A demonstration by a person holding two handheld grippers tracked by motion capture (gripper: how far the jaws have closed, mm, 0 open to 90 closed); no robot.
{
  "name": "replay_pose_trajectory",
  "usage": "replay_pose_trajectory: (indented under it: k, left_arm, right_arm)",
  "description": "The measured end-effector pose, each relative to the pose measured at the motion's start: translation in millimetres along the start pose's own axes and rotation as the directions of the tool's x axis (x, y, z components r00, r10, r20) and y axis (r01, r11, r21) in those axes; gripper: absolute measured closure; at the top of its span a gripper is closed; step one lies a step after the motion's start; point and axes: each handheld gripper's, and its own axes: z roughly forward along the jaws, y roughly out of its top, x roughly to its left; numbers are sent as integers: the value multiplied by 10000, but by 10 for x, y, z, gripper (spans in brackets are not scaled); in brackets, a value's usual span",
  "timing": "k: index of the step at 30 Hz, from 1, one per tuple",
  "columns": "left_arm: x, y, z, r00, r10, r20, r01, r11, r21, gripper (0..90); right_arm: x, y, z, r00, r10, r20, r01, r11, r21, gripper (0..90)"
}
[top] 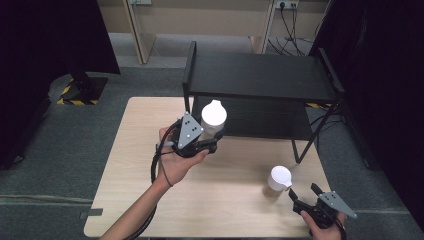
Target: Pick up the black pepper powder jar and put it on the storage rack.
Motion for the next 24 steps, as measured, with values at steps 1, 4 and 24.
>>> replay_pose_trajectory:
  k: [1, 4, 24]
  left_arm:
    - [4, 19, -6, 10000, 24, -25, -24, 10000, -24, 307]
    - [17, 73, -23, 10000, 45, -77, -45, 9999, -99, 307]
    - [56, 425, -77, 9999, 30, -158, -37, 9991, -432, 307]
  right_arm:
    - [1, -2, -1, 10000, 5, 2, -5, 10000, -8, 105]
    - [-2, 0, 0, 10000, 18, -3, -18, 10000, -2, 104]
    - [-3, -2, -1, 10000, 49, 6, -49, 10000, -12, 104]
